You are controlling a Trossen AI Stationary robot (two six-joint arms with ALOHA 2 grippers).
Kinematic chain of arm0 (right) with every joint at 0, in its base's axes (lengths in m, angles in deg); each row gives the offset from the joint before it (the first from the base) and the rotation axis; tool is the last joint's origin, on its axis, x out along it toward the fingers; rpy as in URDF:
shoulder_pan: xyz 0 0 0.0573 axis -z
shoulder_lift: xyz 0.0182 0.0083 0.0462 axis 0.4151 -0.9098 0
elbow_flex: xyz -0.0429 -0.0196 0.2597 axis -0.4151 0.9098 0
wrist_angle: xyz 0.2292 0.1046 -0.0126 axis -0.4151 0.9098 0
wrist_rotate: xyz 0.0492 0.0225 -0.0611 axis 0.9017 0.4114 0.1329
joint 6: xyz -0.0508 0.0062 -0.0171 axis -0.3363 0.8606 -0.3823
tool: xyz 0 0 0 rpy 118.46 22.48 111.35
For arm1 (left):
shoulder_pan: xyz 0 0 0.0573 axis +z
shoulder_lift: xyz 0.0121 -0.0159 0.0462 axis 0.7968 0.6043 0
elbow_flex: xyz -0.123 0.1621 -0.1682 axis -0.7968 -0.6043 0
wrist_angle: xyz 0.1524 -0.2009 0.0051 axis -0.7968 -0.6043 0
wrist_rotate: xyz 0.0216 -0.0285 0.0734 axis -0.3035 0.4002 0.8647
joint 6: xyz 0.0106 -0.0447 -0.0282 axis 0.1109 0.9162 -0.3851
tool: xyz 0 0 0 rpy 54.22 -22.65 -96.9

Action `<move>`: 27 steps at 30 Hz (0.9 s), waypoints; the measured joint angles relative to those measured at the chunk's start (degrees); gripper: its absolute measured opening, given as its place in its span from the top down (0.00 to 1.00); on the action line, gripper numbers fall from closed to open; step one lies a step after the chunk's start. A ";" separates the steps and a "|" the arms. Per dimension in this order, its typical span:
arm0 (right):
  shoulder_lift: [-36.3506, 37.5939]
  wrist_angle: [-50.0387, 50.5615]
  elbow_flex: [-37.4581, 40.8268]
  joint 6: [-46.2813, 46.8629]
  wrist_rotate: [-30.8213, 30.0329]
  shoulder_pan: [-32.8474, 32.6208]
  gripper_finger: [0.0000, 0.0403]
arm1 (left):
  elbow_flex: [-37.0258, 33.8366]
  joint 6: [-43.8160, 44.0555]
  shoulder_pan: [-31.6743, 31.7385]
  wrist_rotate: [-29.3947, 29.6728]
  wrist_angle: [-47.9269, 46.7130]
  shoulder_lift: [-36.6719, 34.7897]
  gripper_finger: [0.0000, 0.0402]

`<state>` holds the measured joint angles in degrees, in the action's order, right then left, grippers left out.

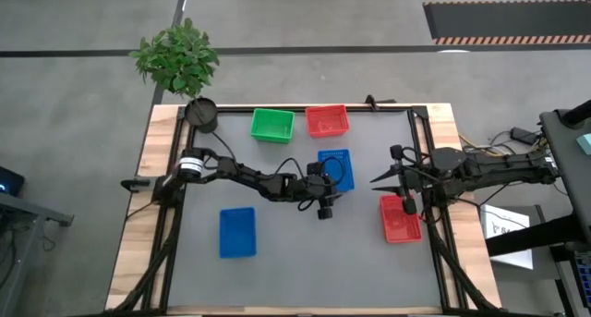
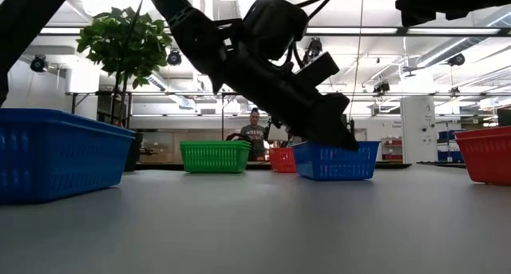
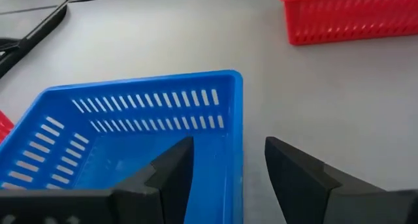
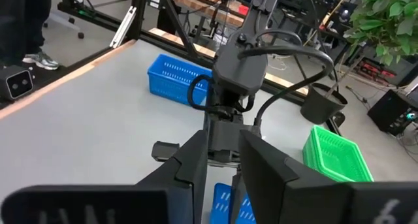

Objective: Stack baskets by color
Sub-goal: Stack the right blue bin on the blue bin

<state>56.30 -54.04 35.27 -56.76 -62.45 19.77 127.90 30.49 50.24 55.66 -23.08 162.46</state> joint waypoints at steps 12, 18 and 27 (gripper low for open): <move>0.11 -0.20 0.67 -4.41 -0.02 0.00 0.82 | -0.14 -0.02 -0.01 -0.93 -0.18 0.00 0.72; 1.01 -4.50 3.72 -8.65 1.54 0.02 0.86 | -0.14 -0.11 -0.03 -1.09 -1.34 0.00 0.91; 10.15 -8.13 8.78 -11.39 3.23 0.00 0.89 | 0.10 -0.68 -1.91 -2.25 -2.17 0.00 1.00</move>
<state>66.45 -62.17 44.04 -68.14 -59.21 19.77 128.00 29.81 48.33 53.41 -25.25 162.46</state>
